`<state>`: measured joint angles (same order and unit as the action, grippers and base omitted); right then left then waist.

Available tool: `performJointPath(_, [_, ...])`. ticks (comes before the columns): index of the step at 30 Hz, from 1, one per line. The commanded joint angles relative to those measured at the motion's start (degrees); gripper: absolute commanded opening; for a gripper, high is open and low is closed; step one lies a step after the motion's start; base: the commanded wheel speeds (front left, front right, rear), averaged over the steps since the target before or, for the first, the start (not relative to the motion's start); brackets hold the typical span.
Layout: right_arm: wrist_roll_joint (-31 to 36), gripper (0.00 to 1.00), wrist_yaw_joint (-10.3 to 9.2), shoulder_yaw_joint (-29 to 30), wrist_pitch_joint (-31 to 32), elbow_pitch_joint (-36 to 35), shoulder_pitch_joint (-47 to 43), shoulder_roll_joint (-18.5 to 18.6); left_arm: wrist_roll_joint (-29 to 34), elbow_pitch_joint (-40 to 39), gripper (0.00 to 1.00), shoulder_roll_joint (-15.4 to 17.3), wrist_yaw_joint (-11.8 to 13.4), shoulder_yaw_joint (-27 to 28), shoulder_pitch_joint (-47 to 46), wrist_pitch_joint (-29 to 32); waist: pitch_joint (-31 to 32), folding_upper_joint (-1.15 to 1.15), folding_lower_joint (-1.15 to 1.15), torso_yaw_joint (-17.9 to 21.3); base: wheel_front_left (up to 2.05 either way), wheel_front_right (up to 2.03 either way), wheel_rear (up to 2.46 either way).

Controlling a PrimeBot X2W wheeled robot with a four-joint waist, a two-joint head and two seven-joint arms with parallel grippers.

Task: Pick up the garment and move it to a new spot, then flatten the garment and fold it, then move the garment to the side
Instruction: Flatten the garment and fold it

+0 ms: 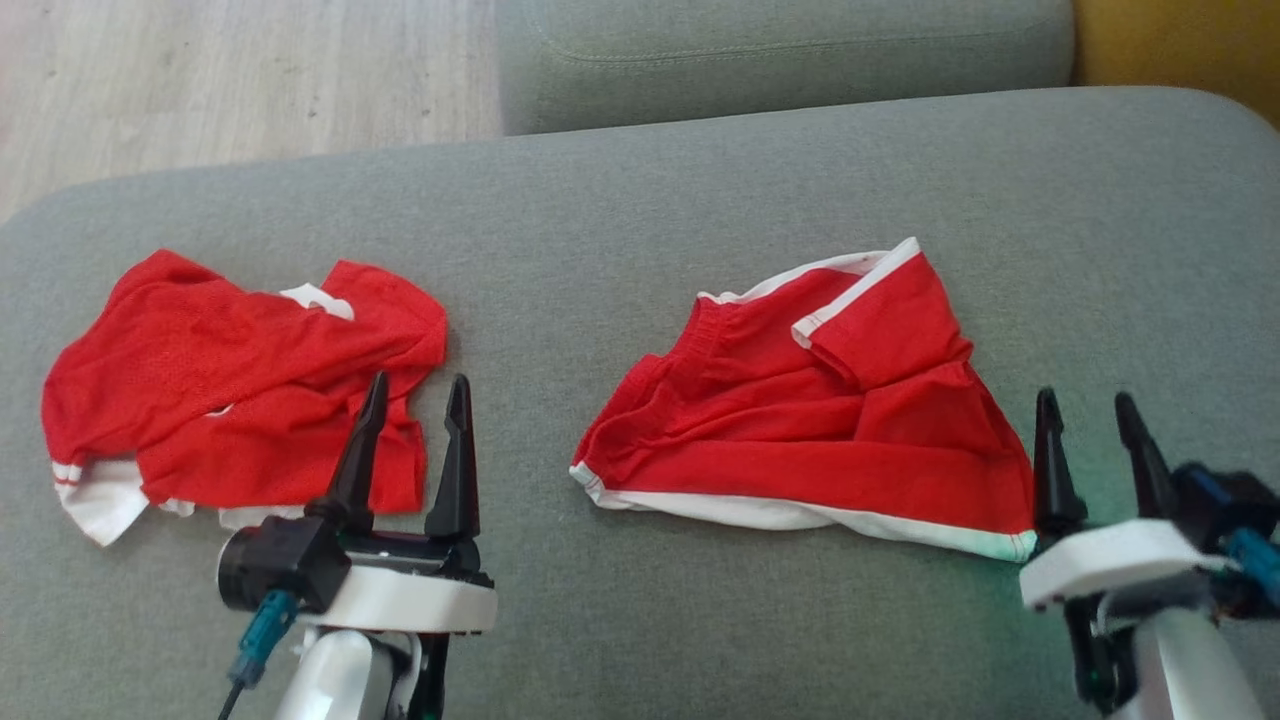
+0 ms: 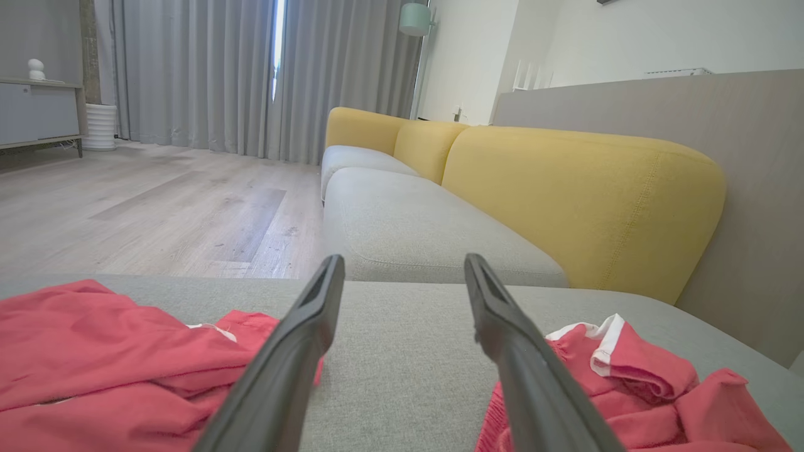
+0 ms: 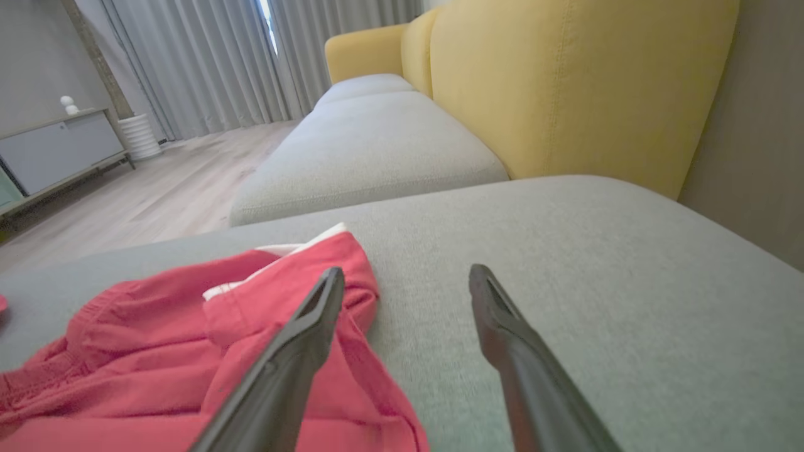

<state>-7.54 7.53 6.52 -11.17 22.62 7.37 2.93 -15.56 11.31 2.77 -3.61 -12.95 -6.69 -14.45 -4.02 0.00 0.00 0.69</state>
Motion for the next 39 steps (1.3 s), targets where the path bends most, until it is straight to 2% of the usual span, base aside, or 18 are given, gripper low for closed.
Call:
performJointPath(1, [0.2, 1.0, -0.04, -1.3, 0.1, -2.7, 0.9, 0.0, 0.6, -1.9, 1.0, 0.1, -0.2, 1.8, -1.1, -0.5, -0.1, 0.0, 0.0, 0.3, 0.0, 0.0, 0.0])
performJointPath(11, [-1.8, 1.0, -0.04, -2.6, 0.8, -4.8, 1.0, 0.0, 0.7, -1.8, 1.0, 0.1, -0.6, 1.6, -1.5, -0.5, -0.7, 0.0, 0.0, 0.2, 0.0, 0.0, 0.0])
performJointPath(18, [0.0, 1.0, -0.04, -4.4, 2.2, -5.9, 3.4, 0.0, 0.6, -1.7, 1.0, 0.1, -0.5, 1.2, -2.1, -0.5, -2.2, 0.0, 0.0, -1.2, 0.0, 0.0, 0.0])
performJointPath(22, [2.0, 1.0, -0.04, -6.9, 5.9, -5.3, 6.4, 0.0, 0.4, -1.6, 1.0, 0.1, -0.5, 0.7, -2.9, -0.5, -3.6, 0.0, 0.0, -2.6, 0.0, 0.0, 0.0])
performJointPath(31, [8.8, 1.0, -0.04, -12.1, 13.6, 2.5, 12.5, 0.0, -0.7, -0.9, 1.0, 0.1, -0.3, -0.8, -4.0, -0.5, -5.5, 0.0, 0.0, -5.9, 0.0, 0.0, 0.0])
performJointPath(39, [16.4, 1.0, -0.04, -9.1, 14.3, 11.4, 16.8, 0.0, -1.3, -0.9, 1.0, 0.1, 0.0, -1.8, -4.6, -0.5, -6.4, 0.0, 0.0, -7.8, 0.0, 0.0, 0.0])
